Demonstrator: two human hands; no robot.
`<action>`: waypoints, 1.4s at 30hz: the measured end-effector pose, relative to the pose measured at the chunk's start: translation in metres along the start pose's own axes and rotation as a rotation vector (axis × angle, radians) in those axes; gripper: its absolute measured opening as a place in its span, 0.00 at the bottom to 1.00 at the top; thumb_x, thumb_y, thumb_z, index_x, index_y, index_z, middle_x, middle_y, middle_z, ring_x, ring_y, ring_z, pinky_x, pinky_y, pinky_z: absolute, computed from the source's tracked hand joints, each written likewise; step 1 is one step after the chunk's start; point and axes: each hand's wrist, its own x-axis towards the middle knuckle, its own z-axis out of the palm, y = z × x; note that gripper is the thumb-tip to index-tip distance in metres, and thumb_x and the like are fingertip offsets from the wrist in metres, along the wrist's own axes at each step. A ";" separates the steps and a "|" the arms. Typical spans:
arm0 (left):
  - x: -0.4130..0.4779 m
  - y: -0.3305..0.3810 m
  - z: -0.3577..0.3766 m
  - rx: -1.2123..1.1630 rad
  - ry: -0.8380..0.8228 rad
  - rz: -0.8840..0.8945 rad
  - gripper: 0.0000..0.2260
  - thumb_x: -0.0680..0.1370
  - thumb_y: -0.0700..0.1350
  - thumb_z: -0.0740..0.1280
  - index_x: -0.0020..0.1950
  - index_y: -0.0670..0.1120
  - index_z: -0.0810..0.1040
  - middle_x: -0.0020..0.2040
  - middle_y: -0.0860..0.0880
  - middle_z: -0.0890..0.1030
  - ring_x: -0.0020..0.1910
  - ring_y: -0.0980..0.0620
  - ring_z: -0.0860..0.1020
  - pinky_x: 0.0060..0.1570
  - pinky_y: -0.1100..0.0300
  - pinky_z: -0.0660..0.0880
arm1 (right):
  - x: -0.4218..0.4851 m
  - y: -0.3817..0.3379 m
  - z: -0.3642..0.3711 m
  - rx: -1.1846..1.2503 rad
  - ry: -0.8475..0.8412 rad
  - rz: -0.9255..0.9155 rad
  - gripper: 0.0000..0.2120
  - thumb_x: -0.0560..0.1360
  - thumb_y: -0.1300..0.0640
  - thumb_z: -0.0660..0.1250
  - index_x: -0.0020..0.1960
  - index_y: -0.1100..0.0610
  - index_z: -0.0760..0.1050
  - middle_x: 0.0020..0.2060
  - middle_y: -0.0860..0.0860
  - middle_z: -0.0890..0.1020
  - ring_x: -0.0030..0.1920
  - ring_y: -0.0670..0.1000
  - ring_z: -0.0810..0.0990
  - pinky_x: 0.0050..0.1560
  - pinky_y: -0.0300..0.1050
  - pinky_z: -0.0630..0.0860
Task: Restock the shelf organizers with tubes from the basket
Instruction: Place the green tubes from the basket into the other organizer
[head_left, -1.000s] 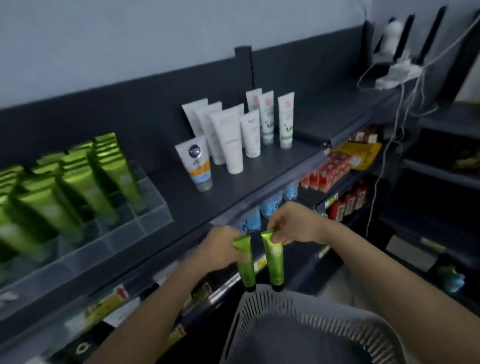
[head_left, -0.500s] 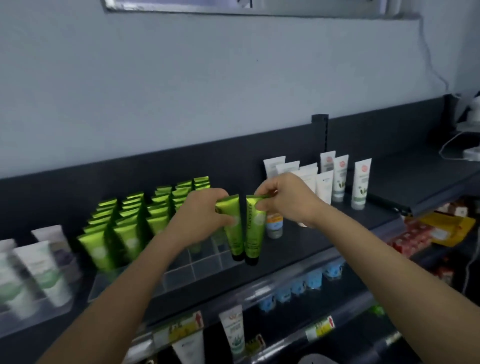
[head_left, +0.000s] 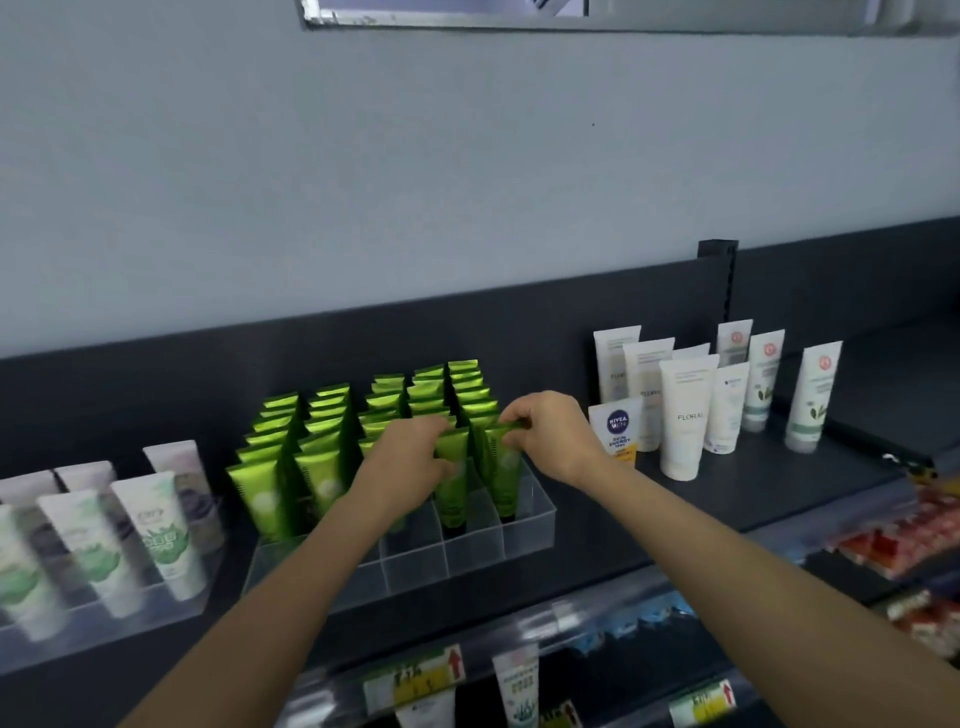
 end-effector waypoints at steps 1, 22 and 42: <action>0.000 -0.002 0.003 0.011 -0.007 -0.005 0.19 0.73 0.45 0.72 0.62 0.43 0.75 0.45 0.48 0.78 0.42 0.50 0.76 0.44 0.55 0.76 | 0.001 0.002 0.004 -0.004 -0.006 0.002 0.11 0.73 0.61 0.70 0.55 0.59 0.81 0.54 0.54 0.82 0.56 0.50 0.78 0.52 0.33 0.67; -0.012 0.011 -0.003 0.154 0.267 0.105 0.21 0.72 0.50 0.73 0.62 0.44 0.76 0.57 0.47 0.76 0.60 0.47 0.72 0.54 0.54 0.72 | -0.003 0.011 0.001 0.179 0.134 0.111 0.13 0.74 0.61 0.70 0.57 0.62 0.76 0.48 0.56 0.82 0.48 0.50 0.79 0.54 0.43 0.75; -0.102 0.136 0.204 -0.094 -0.529 0.491 0.23 0.74 0.53 0.70 0.67 0.47 0.74 0.62 0.48 0.77 0.61 0.48 0.75 0.60 0.55 0.72 | -0.272 0.164 -0.028 0.027 -0.091 0.648 0.07 0.73 0.61 0.70 0.51 0.61 0.81 0.47 0.55 0.84 0.49 0.52 0.81 0.52 0.43 0.76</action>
